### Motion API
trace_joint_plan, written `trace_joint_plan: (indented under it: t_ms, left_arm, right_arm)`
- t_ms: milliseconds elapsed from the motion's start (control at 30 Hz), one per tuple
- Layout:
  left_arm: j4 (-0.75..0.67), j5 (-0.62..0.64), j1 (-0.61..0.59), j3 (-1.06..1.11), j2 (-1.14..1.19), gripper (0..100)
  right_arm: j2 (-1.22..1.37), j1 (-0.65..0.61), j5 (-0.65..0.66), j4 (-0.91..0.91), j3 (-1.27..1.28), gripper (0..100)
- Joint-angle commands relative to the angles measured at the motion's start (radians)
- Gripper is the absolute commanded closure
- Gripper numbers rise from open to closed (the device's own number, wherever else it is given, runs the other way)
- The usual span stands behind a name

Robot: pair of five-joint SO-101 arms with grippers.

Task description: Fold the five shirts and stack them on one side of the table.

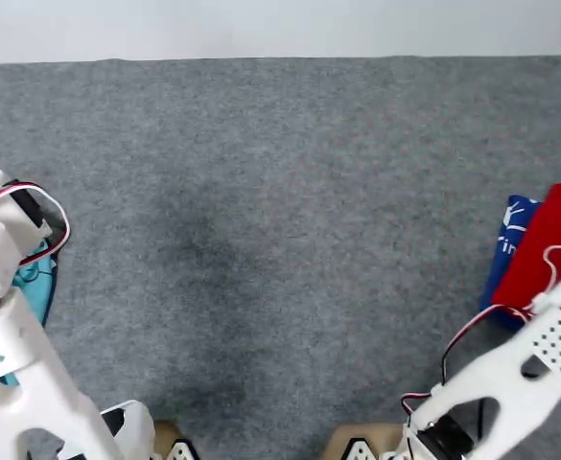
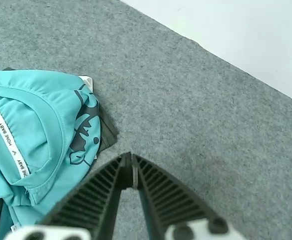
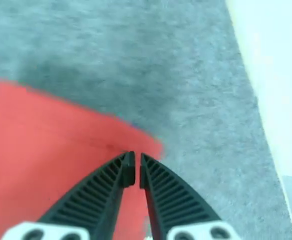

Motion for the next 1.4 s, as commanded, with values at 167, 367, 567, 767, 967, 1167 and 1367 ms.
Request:
trace_joint_plan:
  t_ms: [167, 367, 567, 767, 967, 1167, 1367]
  left_arm:
    - [0.0, -0.006, 0.0, -0.002, -0.02, 100]
    - [0.005, -0.006, 0.0, -0.002, -0.02, 100]
    - [0.005, -0.006, 0.0, -0.002, -0.021, 100]
    - [0.002, -0.006, 0.0, -0.002, -0.018, 100]
    - [-0.002, -0.006, 0.0, -0.002, -0.018, 100]
    - [0.005, -0.058, 0.005, -0.002, -0.021, 100]
    - [0.005, -0.247, 0.003, -0.002, -0.021, 99]
  right_arm:
    - [0.042, -0.137, 0.006, 0.14, -0.071, 97.5]
    - [0.225, -0.209, -0.034, 0.044, -0.08, 99.1]
    - [0.203, -0.265, -0.069, 0.122, -0.132, 98.8]
    - [0.054, -0.266, -0.066, 0.189, -0.127, 98.8]
    - [-0.022, -0.252, -0.068, 0.288, -0.127, 98.8]
    - [-0.033, -0.205, -0.15, 0.326, -0.127, 98.8]
    - [-0.148, -0.196, -0.203, 0.329, -0.049, 98.8]
